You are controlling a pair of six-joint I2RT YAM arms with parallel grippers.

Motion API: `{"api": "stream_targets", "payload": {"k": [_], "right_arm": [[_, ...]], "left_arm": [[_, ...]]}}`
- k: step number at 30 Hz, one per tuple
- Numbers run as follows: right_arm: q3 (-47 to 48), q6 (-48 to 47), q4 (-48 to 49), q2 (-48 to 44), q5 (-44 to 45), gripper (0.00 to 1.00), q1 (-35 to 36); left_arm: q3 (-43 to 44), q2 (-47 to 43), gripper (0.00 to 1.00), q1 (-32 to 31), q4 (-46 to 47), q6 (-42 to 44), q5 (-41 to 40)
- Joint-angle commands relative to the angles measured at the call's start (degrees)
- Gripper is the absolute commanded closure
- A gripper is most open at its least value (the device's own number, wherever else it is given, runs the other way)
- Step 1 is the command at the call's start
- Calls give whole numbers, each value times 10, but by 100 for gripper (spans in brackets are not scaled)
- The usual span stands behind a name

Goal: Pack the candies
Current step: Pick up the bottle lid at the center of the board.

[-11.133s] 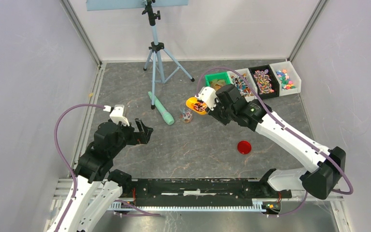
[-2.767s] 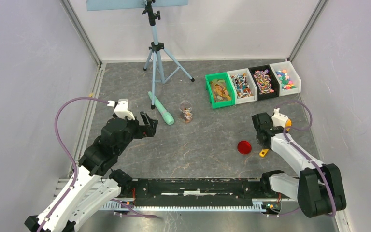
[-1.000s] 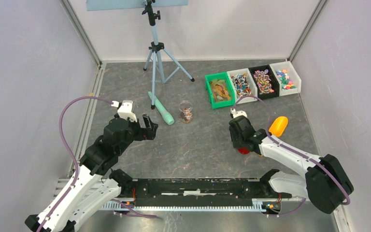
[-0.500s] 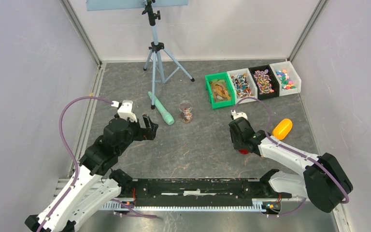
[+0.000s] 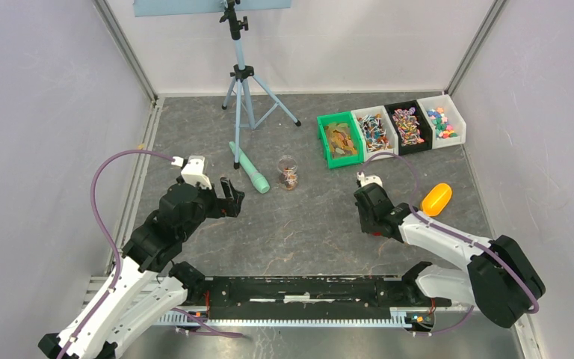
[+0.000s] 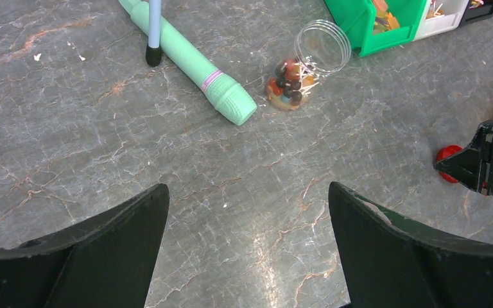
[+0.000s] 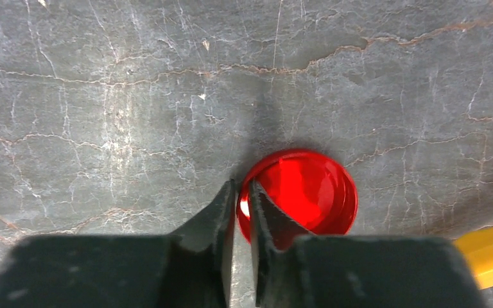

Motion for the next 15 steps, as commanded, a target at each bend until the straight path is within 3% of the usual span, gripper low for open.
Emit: {"api": "stream_targets", "payload": {"k": [1,6,9,15], "right_arm": [[1,-5,12,-22,-5,88,1],[9,-5,30,-47,-65,100,1],[13,-1,58,-68,-124,100,3],[17,-2,156,-93,-332,100,4]], "left_arm": [[-1,-2,0,-1,4,24,4],[-2,-2,0,-1,3,20,10],[-7,-4,0,-1,8,13,13],[-21,-9,0,-1,41,10,61]]}}
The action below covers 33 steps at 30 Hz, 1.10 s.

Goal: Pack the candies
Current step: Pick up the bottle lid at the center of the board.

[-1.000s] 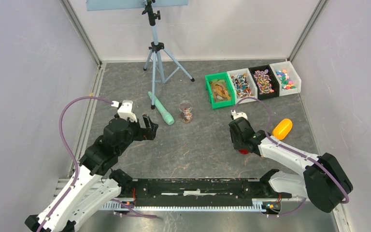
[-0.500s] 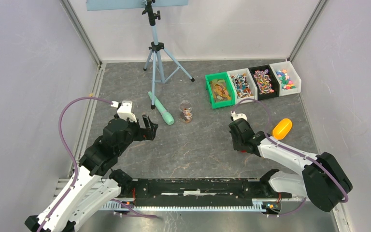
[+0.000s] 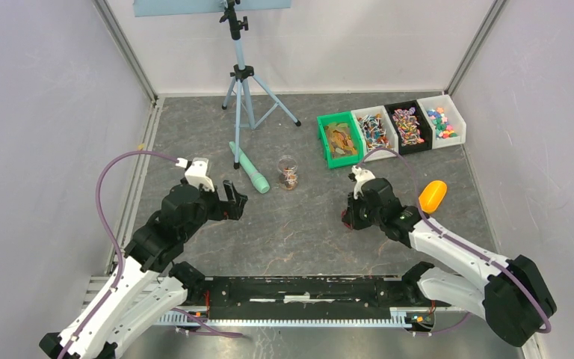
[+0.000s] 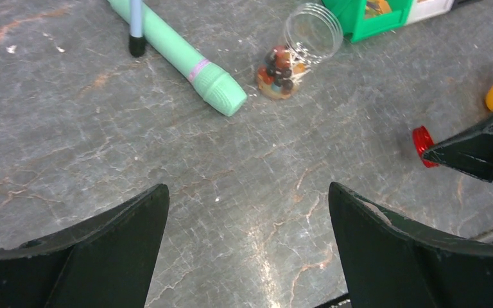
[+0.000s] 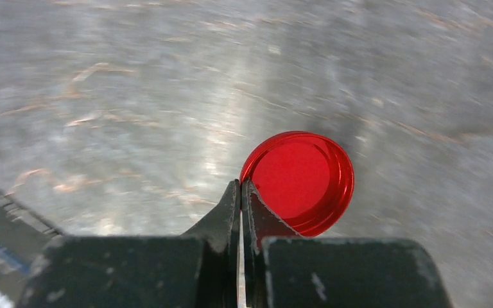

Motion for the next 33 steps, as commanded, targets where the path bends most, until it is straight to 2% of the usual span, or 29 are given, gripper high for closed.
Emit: {"api": "stream_targets", "payload": {"k": [1,4,8,10,14,25,33], "right_arm": [[15,13,114,-23,-179,100,5],[-10,74,208,-42,-231,100,7],[-51,178,369,-56,-273,100,12],[-57,224,443,-53,-279,100,16],[-51,292,551,-36,-297,100,22],[-70,478,830,13,-316,100,39],[-60,464,813,10,-305,100,66]], "left_arm": [[-16,-11,0,0,49,14,57],[-46,-31,0,0,108,25,110],[-123,-98,0,-1,262,32,178],[-162,-134,0,-1,335,18,183],[-214,-166,0,-1,475,74,261],[-199,-15,0,-3,664,159,443],[-181,51,0,-11,702,219,500]]}}
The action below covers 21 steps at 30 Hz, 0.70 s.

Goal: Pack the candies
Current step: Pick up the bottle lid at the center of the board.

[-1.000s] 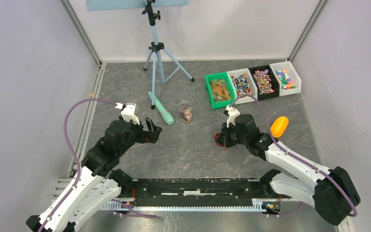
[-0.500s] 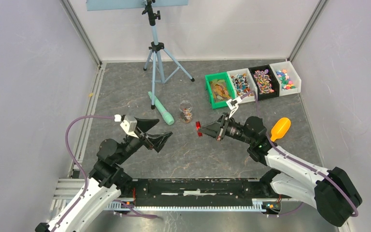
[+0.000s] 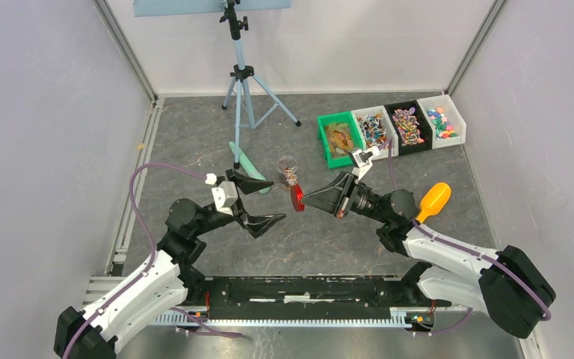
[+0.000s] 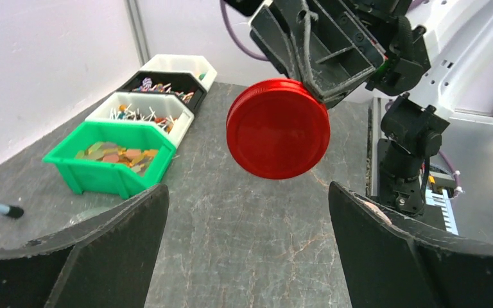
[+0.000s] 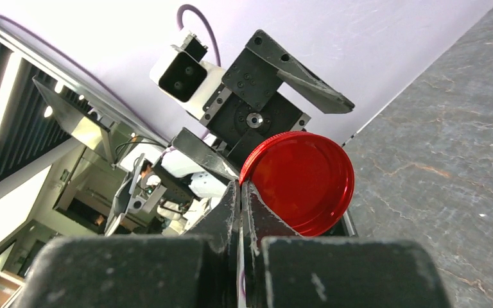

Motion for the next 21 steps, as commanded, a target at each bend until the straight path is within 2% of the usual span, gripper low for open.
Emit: {"api": "stream_targets", "payload": {"k": [1,7,21], "right_arm": [[5,0,31,-4,2,100,12],[14,9,53,18,14,100,27],[11,16,55,32,32,100,37]], "left_arm": [[38,29,0,-7,66,65,53],[47,68,0,-34,98,89,53],[60,102,1,-66,88,123,38]]}}
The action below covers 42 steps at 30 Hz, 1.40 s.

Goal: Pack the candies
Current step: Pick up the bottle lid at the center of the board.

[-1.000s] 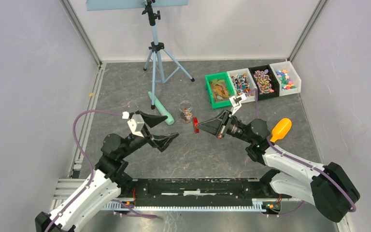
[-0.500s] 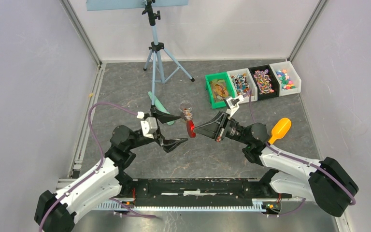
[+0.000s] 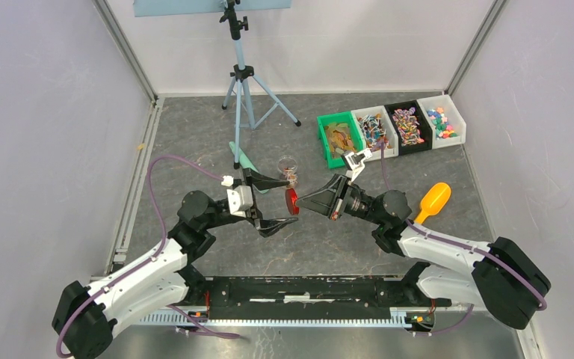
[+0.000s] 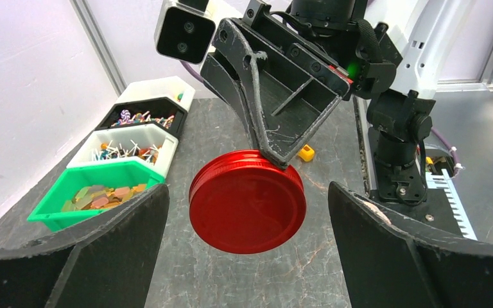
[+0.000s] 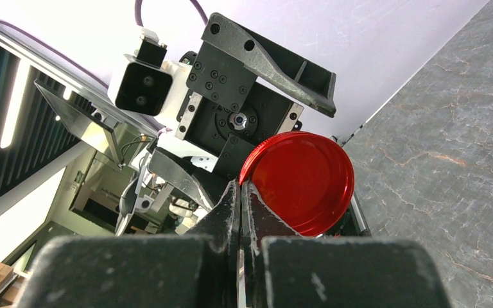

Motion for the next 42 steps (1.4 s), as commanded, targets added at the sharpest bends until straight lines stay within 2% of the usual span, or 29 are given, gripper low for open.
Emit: {"api": "stream_targets", "payload": {"k": [1,11,16,23,27,30,34,37,42], "right_arm": [[11,4,38,-2,10,100,3],[11,11,54,9,12,100,3],[10,11,54,5,13,100,3],[7,11,52,-1,17,100,3],[7,10,50,-2,18,100,3],[7,11,50,-1,18,100,2],[5,11,48,-4,19,100,4],[1,11,46,-5,21,97,3],[-2,4,30,-15,27,85,1]], "left_arm": [[15,-1,1,-4,27,37,-2],[8,-9,6,-4,19,38,0],[10,-6,14,-4,14,32,14],[8,-6,15,-4,9,28,15],[15,-1,20,-4,0,27,20],[19,-1,27,-4,-7,27,18],[27,0,30,-4,-27,22,7],[30,-2,32,-4,-32,12,3],[35,-10,35,-4,-55,-5,-21]]}}
